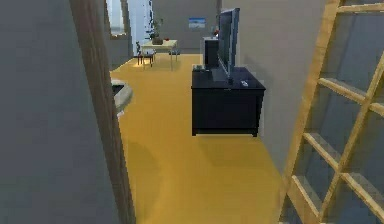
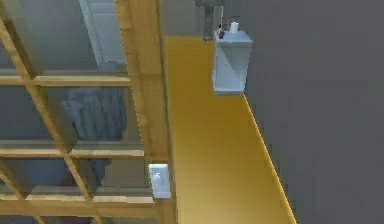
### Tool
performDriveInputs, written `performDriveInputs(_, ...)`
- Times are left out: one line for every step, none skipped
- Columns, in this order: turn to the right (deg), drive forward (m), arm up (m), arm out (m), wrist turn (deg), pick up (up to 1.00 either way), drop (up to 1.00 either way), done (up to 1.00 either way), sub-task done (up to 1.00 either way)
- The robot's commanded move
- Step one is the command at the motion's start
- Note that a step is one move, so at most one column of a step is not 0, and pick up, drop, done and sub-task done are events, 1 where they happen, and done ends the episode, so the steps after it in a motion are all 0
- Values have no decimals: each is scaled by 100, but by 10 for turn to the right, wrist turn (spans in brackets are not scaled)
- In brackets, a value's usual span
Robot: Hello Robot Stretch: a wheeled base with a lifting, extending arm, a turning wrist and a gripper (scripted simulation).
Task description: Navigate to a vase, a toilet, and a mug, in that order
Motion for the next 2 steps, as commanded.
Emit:
performDriveInputs(0,75,0,0,0,0,0,0,0)
performDriveInputs(30,0,0,0,0,0,0,0,0)
